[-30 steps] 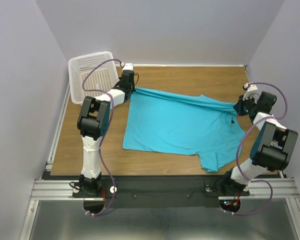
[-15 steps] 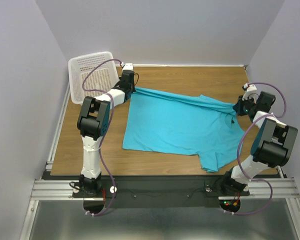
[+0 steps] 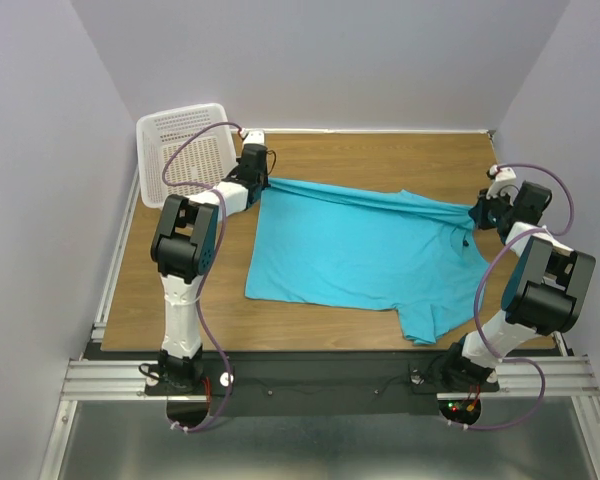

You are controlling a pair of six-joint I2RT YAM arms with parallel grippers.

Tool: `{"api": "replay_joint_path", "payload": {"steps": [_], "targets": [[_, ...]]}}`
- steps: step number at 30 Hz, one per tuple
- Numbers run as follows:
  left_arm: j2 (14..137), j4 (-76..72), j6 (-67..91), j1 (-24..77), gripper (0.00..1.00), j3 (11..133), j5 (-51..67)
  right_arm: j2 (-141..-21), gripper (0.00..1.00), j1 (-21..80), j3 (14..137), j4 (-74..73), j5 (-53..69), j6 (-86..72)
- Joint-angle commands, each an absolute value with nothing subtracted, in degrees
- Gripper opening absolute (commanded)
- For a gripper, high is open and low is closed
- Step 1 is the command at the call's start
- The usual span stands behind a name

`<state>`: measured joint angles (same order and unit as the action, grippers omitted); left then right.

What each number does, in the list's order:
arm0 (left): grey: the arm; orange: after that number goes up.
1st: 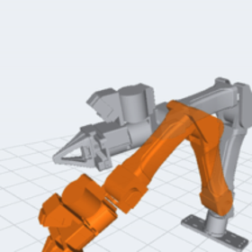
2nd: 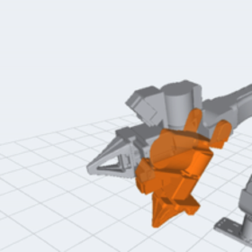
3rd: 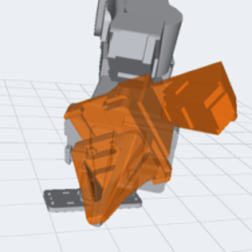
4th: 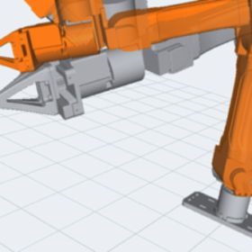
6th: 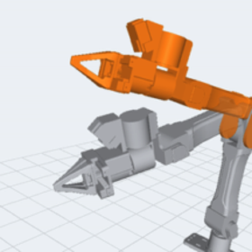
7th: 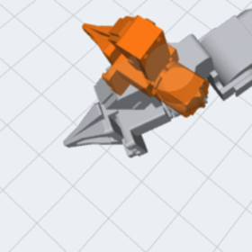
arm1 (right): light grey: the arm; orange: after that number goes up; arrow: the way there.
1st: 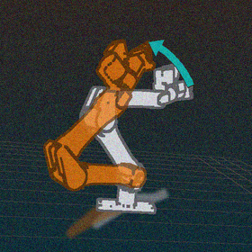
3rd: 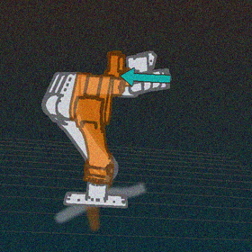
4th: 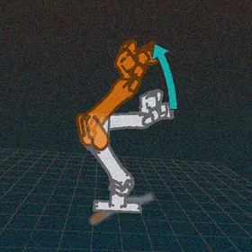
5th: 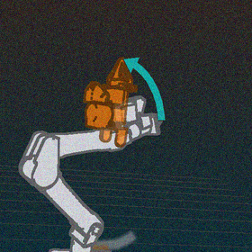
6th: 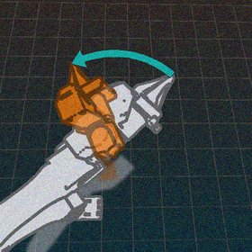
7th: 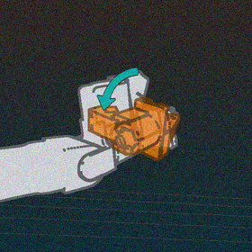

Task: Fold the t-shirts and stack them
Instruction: Flatten the tshirt out

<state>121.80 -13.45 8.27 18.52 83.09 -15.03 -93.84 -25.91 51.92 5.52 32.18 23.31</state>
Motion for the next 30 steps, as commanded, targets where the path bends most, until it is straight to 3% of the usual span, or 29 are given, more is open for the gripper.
{"api": "replay_joint_path", "payload": {"steps": [1, 30], "targets": [[117.07, -15.91, 8.61, 17.84, 0.0, 82.35, -17.23, -94.74, 0.02, -26.72, 55.54, 12.04, 28.48, 21.54], [117.07, -16.35, 8.53, 17.84, 0.0, 81.91, -16.26, -111.01, 0.01, -24.61, 67.06, 24.61, 33.13, 27.77]]}}
